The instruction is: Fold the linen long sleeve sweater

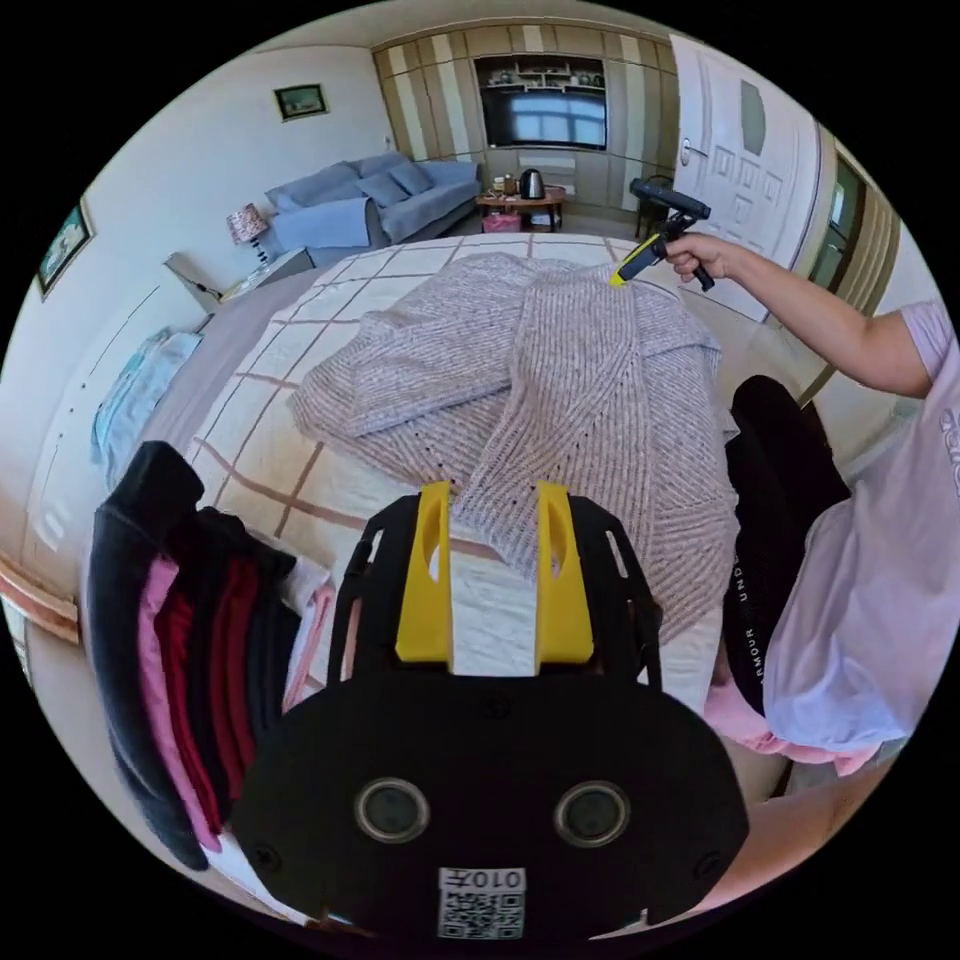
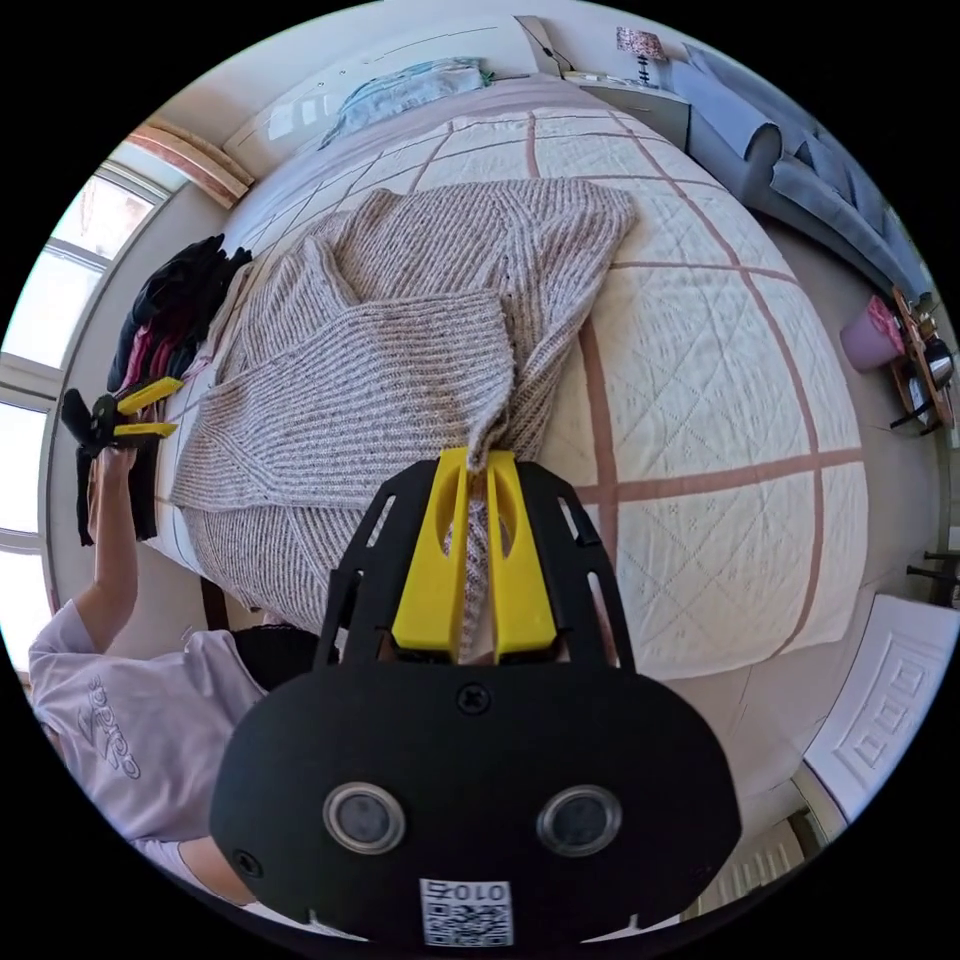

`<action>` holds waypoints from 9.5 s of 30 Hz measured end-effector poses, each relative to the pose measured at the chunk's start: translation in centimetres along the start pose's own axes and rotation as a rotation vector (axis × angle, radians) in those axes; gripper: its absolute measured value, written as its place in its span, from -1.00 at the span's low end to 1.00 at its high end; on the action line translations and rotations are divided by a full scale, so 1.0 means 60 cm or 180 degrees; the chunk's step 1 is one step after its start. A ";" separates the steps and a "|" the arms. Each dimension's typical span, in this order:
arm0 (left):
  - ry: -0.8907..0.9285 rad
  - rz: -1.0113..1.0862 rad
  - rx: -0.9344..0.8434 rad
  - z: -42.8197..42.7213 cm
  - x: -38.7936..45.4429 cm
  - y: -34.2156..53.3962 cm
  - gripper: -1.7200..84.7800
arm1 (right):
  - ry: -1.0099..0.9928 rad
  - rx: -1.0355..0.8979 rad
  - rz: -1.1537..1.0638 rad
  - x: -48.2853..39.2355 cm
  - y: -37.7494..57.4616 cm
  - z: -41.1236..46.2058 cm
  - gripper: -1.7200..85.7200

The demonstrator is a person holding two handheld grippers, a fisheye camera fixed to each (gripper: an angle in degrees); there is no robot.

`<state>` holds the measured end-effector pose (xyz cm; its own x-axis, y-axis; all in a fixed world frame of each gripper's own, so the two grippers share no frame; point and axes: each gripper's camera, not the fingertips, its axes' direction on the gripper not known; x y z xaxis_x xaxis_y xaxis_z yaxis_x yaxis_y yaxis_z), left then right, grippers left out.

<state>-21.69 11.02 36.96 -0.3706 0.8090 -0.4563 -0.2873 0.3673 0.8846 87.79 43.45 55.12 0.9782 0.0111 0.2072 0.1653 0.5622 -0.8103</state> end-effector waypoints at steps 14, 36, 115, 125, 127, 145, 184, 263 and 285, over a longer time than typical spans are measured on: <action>0.1561 -0.0254 -0.0384 0.119 -0.111 -0.061 -0.72 | 0.0141 -0.0051 -0.0123 -0.055 0.044 0.016 -0.85; 0.0027 -0.0199 0.0204 -0.059 0.276 -0.109 -0.64 | 0.0710 0.1172 -0.0479 -0.252 0.379 0.067 -0.73; 0.0031 0.1132 -0.0208 -0.106 0.656 -0.172 -0.95 | 0.0672 0.0679 -0.1693 -0.403 0.731 0.163 -0.88; 0.0382 0.1249 -0.0469 -0.050 0.592 -0.176 -0.88 | 0.0408 0.0455 -0.1517 -0.371 0.692 0.205 -0.87; 0.0626 0.1048 -0.0361 -0.047 0.572 -0.173 -0.82 | 0.0435 0.0490 -0.1658 -0.380 0.690 0.206 -0.86; -0.0608 0.0186 -0.0461 -0.028 0.389 -0.072 -0.80 | 0.1495 0.0692 -0.1725 -0.364 0.358 0.219 -0.70; -0.0088 -0.1470 0.0546 -0.024 0.219 0.272 -0.94 | 0.1046 0.0533 -0.1637 -0.410 0.385 0.137 -0.87; 0.1488 -0.0918 0.1727 -0.083 0.222 -0.008 -0.56 | 0.0935 0.2092 -0.2216 -0.542 0.390 -0.246 -0.86; 0.0353 -0.1494 0.0817 -0.001 0.139 0.077 -0.51 | 0.0393 0.1463 0.0022 -0.245 0.590 0.029 -0.71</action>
<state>-26.18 19.42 37.23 -0.3494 0.4830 -0.8029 -0.2246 0.7887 0.5723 79.04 64.62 24.31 0.9913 -0.0664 0.1133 0.1131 0.8704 -0.4792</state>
